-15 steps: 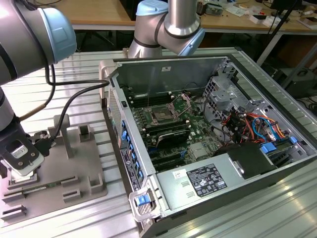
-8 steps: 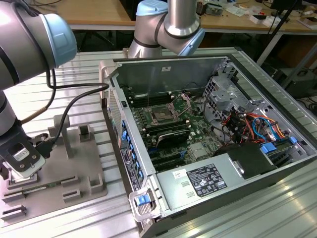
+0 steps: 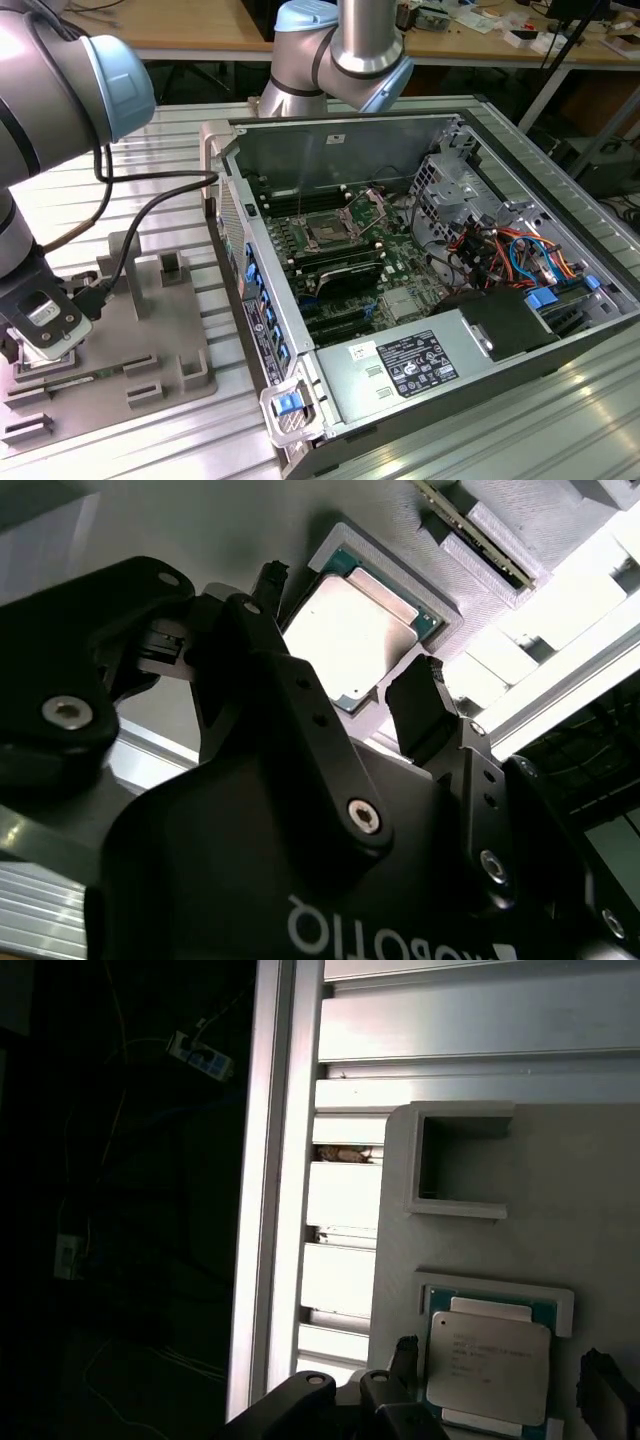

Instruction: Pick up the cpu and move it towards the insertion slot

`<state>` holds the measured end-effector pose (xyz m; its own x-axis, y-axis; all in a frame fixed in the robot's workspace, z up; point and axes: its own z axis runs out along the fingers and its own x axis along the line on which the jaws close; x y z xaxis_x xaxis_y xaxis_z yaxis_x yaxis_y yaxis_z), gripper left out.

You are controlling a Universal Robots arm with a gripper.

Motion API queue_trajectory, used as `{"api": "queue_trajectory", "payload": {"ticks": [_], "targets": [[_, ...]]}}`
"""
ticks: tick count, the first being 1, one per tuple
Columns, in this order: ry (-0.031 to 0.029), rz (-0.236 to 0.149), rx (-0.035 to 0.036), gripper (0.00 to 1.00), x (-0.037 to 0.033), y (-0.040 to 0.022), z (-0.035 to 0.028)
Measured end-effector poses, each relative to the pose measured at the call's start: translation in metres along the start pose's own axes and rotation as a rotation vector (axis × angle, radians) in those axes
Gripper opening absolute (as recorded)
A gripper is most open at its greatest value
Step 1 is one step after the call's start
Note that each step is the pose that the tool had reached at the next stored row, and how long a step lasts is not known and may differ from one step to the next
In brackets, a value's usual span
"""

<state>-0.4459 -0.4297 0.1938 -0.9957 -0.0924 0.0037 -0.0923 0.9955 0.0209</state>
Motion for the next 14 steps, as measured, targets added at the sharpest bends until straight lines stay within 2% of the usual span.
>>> {"api": "queue_trajectory", "payload": {"ticks": [5,14], "targets": [[0.0000,0.000,0.0000,0.69,0.0008,0.0027,0.0043],[-0.0007,0.000,0.0000,0.69,0.0030,0.0030,0.0051]]}}
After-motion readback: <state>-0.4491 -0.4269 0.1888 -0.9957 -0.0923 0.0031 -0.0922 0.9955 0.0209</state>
